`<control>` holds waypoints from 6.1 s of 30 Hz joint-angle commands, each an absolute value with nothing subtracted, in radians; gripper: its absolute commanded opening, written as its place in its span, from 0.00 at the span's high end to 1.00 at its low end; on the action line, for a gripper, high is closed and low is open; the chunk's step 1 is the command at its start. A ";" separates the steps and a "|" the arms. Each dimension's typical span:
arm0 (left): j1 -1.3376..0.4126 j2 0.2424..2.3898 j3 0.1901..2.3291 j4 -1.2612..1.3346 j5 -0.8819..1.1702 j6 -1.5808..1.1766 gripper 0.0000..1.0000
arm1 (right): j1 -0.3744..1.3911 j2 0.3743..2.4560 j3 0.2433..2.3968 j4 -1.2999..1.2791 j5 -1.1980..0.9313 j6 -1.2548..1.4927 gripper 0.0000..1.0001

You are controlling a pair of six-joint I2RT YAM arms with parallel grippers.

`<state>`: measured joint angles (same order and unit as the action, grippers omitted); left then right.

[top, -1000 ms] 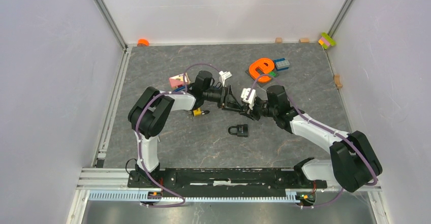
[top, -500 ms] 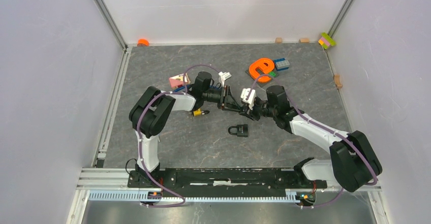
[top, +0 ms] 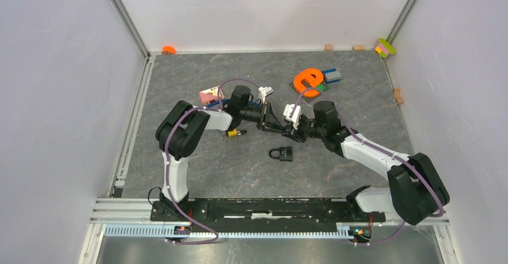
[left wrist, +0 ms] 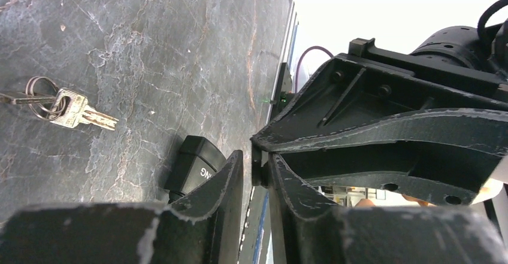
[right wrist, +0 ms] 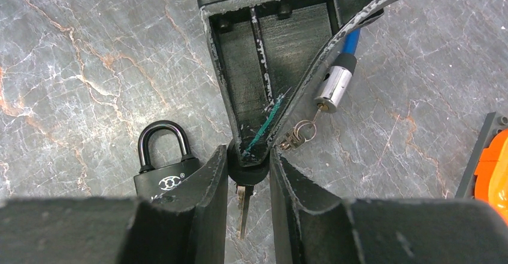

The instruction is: Unlock with the key

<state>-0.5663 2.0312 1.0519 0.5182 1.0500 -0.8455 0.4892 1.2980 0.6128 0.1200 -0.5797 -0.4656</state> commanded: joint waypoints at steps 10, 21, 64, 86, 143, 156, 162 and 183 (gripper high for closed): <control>-0.577 2.050 1.091 0.606 1.092 -0.941 0.77 | 0.495 1.324 0.646 0.158 -0.547 -0.443 0.80; -0.581 2.036 1.098 0.494 1.074 -0.834 0.83 | 0.498 1.330 0.647 0.155 -0.542 -0.442 0.80; -0.581 2.019 1.157 0.063 0.956 -0.426 0.74 | 0.491 1.364 0.658 0.092 -0.476 -0.439 0.74; -0.581 2.004 1.154 0.060 0.927 -0.416 0.98 | 0.468 1.316 0.652 0.104 -0.494 -0.415 0.63; -0.545 1.637 1.072 0.027 1.089 0.030 0.98 | 0.368 1.329 0.825 -0.255 -1.034 -0.539 0.43; -0.595 1.585 1.063 -0.059 1.012 0.173 0.98 | 0.387 1.417 0.833 -0.283 -1.073 -0.550 0.62; -0.602 1.572 1.054 -0.059 0.996 0.187 0.98 | 0.386 1.444 0.834 -0.276 -1.081 -0.539 0.68; -0.629 1.561 1.025 -0.071 0.977 0.267 0.91 | 0.384 1.489 0.831 -0.175 -1.105 -0.410 1.00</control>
